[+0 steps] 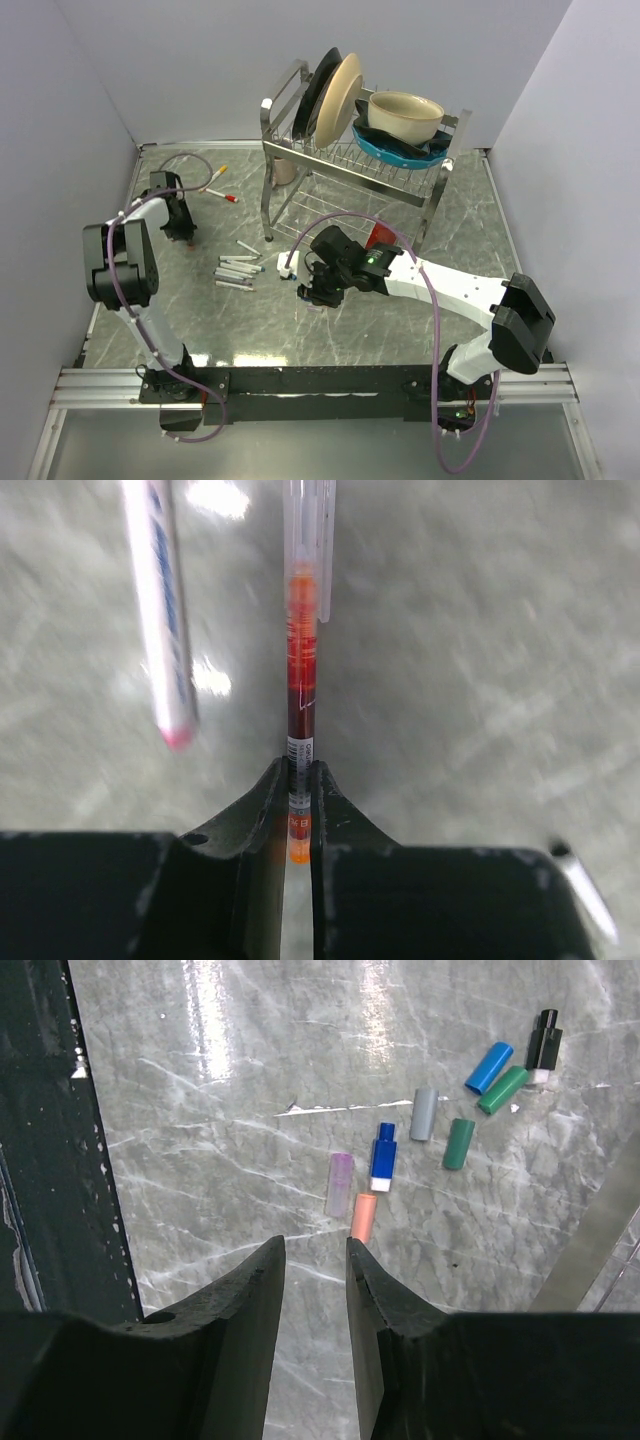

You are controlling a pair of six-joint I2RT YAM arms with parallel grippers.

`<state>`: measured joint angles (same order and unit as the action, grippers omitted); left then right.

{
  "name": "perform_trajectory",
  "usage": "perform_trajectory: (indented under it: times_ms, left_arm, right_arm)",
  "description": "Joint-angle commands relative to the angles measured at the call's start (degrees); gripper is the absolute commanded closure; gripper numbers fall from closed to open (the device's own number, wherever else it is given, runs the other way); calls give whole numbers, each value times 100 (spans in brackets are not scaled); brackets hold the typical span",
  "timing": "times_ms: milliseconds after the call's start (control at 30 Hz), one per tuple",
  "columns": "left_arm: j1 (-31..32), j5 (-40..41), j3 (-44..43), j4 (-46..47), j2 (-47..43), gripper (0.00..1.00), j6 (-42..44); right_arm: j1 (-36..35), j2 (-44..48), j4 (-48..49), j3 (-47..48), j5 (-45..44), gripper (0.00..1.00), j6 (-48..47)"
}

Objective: Open the pen caps

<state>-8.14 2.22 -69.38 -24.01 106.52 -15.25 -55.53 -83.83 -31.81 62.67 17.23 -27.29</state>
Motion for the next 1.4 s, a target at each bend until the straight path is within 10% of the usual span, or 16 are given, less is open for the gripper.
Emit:
perform_trajectory:
  times_ms: [0,467,733,1133,1233,1367]
  left_arm:
    - [50,-713,425,195,-974,99,-312]
    - [102,-4062,3252,881,-4980,99,-2104]
    - [514,-4880,4240,-400,-6959,99,-2580]
    - [3035,-4459,4390,-262,-6856,99,-3213]
    - [3746,-4318,4390,18,-6610,99,-3388]
    - [4653,-4045,4302,519,-6127,99,-3608]
  right_arm:
    - [-55,218,0,8,148,61,-171]
    - [-230,1140,245,-457,825,59,-760]
    - [-230,1782,623,-853,755,46,-1173]
    - [-230,1967,281,-1389,1555,35,-2816]
    - [-239,2002,307,-1460,1546,0,-2940]
    - [-230,2046,421,-1548,1502,0,-2958]
